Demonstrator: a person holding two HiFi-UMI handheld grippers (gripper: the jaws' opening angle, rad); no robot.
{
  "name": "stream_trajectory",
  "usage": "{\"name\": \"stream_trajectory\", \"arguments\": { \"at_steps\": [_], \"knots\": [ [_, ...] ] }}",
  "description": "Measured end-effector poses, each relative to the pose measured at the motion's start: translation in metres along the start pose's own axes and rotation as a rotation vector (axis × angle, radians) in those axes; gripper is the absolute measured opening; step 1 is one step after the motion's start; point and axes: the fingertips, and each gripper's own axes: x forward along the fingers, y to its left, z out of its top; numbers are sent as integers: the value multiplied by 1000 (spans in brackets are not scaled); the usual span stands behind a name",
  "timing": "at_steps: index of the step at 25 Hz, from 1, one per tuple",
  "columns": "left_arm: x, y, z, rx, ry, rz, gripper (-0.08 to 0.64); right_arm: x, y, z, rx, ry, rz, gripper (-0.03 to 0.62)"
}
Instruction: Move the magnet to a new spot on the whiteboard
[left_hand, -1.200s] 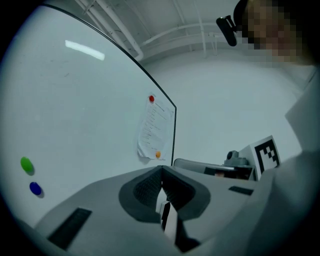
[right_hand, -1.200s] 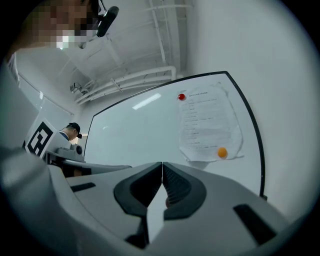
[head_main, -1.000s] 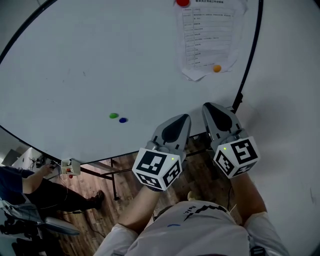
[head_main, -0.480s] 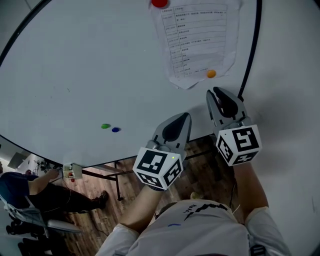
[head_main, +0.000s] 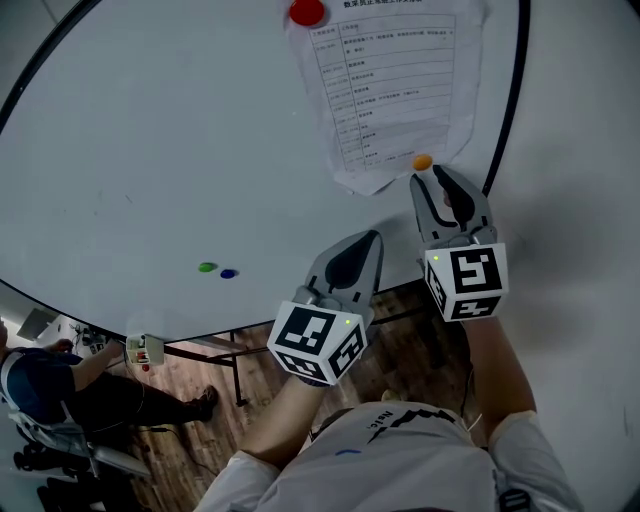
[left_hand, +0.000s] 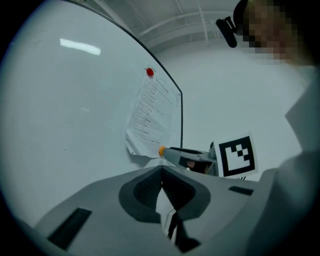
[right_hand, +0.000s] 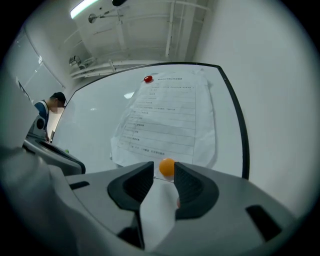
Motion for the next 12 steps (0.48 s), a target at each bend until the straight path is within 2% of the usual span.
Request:
{"name": "stream_trajectory", "arguments": {
  "at_steps": [12],
  "knots": [
    [1,9,-2,-9,-2,18,11,17,-2,0,-78,15,-43,129]
  ]
}}
